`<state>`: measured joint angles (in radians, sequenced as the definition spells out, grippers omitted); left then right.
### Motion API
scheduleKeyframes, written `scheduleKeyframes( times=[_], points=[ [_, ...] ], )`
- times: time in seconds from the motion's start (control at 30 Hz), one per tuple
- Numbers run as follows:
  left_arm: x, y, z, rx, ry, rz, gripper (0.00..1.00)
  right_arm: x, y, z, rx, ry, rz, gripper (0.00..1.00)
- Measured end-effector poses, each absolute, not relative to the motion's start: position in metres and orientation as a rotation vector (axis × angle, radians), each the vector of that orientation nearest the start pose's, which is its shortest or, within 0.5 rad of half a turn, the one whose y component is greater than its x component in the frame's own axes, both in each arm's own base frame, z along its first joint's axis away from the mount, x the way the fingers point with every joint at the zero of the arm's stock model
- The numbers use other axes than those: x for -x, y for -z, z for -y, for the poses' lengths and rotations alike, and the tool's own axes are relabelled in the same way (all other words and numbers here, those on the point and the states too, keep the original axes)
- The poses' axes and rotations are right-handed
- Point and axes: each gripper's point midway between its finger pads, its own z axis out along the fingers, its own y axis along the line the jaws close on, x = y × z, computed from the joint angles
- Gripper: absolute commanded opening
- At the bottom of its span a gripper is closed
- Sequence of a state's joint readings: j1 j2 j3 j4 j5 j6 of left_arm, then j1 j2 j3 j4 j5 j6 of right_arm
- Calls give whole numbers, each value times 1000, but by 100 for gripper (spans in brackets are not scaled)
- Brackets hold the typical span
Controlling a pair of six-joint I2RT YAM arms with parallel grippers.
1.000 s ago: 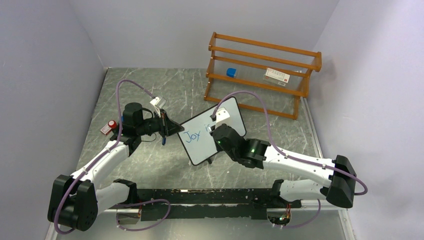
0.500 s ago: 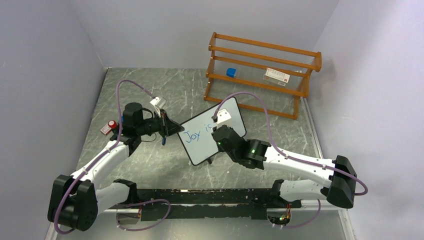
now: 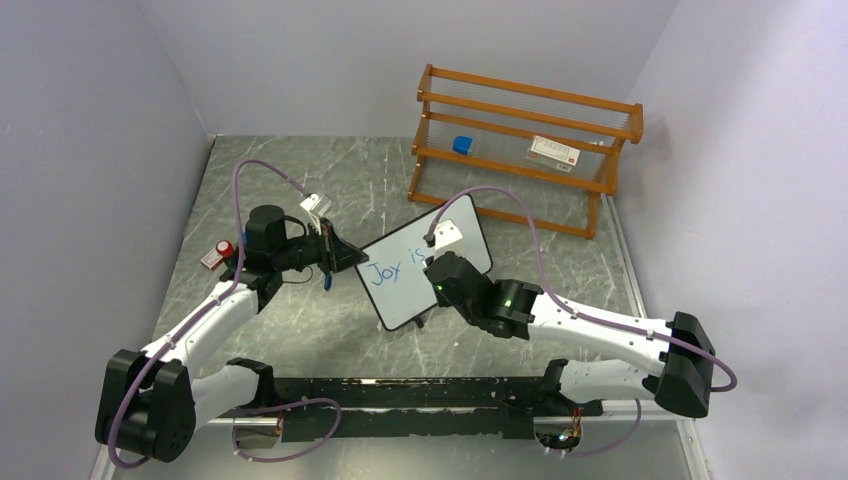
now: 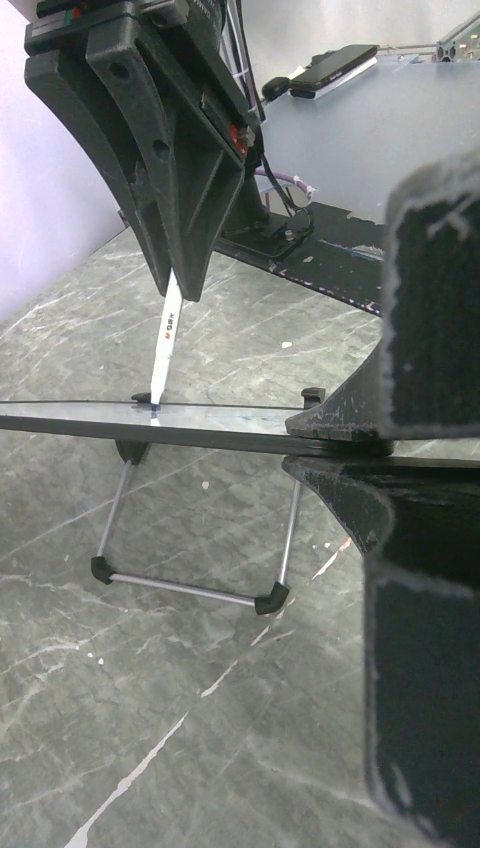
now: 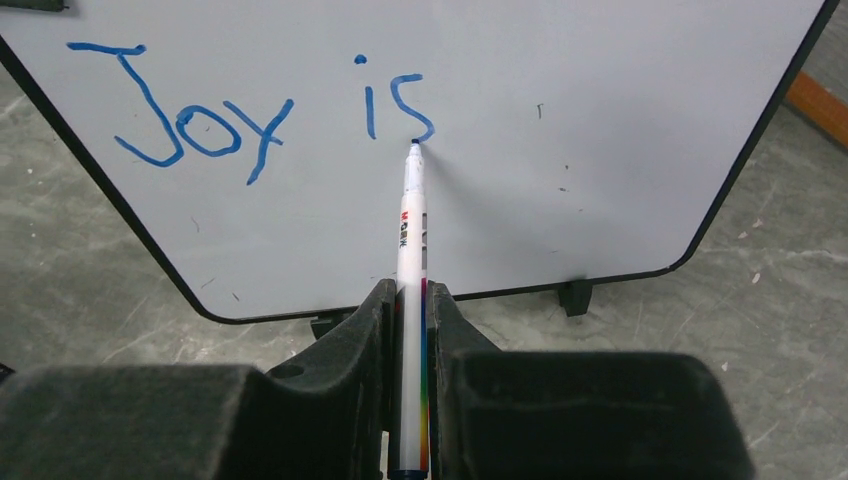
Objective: Write a sentence on the whiteboard
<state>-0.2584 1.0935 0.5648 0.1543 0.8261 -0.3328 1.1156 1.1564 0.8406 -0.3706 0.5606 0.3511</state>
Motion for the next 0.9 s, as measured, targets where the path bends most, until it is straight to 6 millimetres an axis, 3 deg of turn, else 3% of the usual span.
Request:
scheduleKeyframes(
  times=[0.47, 0.8, 0.9],
  points=[
    [-251, -173, 209, -501, 1184, -1937, 5, -212, -163, -256, 528, -256, -2075, 0],
    [-251, -173, 209, -501, 1184, -1938, 5, -208, -191, -251, 480, -340, -2013, 0],
    [-251, -173, 209, -502, 1184, -1938, 5, -205, -191, -246, 478, -343, -2011, 0]
  ],
)
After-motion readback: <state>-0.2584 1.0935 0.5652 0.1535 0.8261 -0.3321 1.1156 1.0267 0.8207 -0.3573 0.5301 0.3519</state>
